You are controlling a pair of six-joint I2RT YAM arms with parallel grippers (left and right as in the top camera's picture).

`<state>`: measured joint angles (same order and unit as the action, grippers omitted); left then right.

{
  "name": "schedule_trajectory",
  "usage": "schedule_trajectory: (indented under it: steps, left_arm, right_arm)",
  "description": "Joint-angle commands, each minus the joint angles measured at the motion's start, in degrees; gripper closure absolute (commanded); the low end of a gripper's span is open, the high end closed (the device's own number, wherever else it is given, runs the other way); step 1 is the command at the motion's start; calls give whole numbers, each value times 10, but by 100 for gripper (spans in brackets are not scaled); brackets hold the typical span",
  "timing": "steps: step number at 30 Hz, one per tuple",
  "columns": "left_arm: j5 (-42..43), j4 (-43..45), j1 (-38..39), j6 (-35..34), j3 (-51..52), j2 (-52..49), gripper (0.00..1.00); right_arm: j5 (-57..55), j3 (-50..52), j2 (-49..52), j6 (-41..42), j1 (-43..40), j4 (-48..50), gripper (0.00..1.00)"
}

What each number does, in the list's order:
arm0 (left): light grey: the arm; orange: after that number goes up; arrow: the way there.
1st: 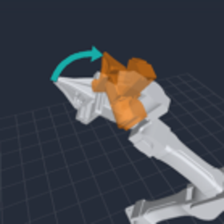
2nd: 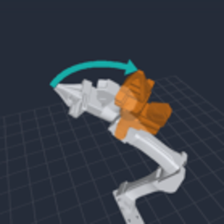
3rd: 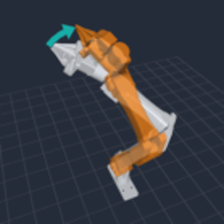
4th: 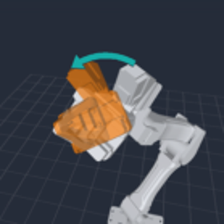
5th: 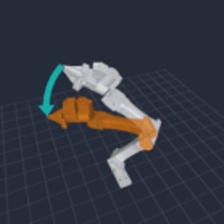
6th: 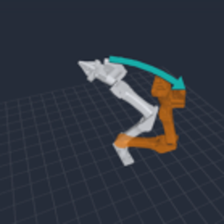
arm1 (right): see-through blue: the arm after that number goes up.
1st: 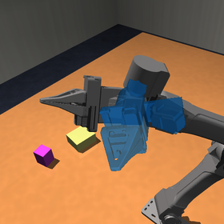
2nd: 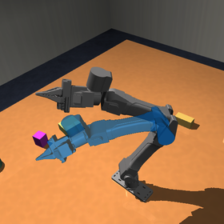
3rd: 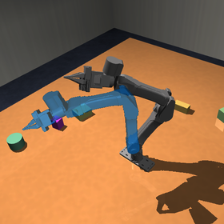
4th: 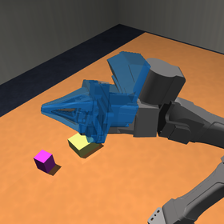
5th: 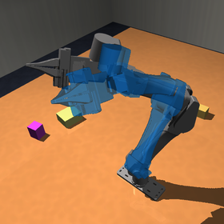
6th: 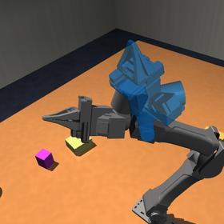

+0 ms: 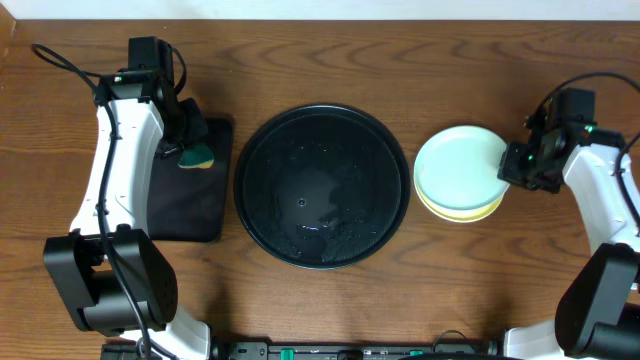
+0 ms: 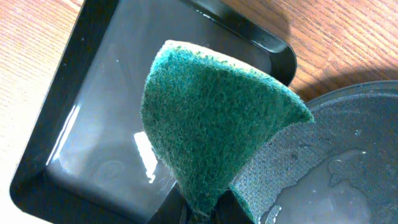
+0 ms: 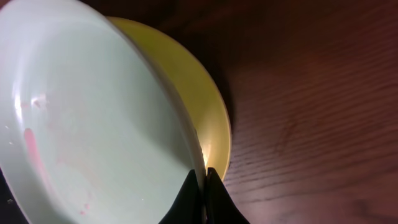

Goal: Clean dirty plates on tray and stack at the side
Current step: 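Lower the plate onto the stacked plates and open the right gripper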

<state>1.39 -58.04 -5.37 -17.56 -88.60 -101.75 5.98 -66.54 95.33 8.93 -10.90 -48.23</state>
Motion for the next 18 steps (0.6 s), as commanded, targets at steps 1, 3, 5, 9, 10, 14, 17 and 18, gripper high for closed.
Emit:
schedule_trajectory:
  steps: [1, 3, 5, 9, 10, 14, 17, 18]
  left_arm:
    - [1, 0, -2, 10, 3, -5, 93]
    - [1, 0, -2, 10, 3, -5, 93]
    - [1, 0, -2, 10, 3, -5, 92]
    - [1, 0, -2, 15, 3, -5, 92]
    - [1, -1, -2, 22, 3, -5, 92]
    - [1, -10, -2, 69, 3, -5, 93]
    - [1, -15, -2, 124, 4, -5, 93]
    - [1, -15, -2, 145, 7, -5, 93]
  right_arm:
    - [3, 25, 3, 2, -3, 21, 99]
    - [3, 34, 3, 2, -3, 25, 95]
    - [3, 35, 3, 2, -3, 23, 76]
    - [3, 34, 2, 2, -3, 24, 51]
    - [8, 32, 2, 2, -3, 24, 49]
    - [54, -5, 0, -5, -3, 2, 39]
    - [87, -56, 0, -25, 1, -29, 31]
    - [92, -73, 0, -30, 5, -39, 28]
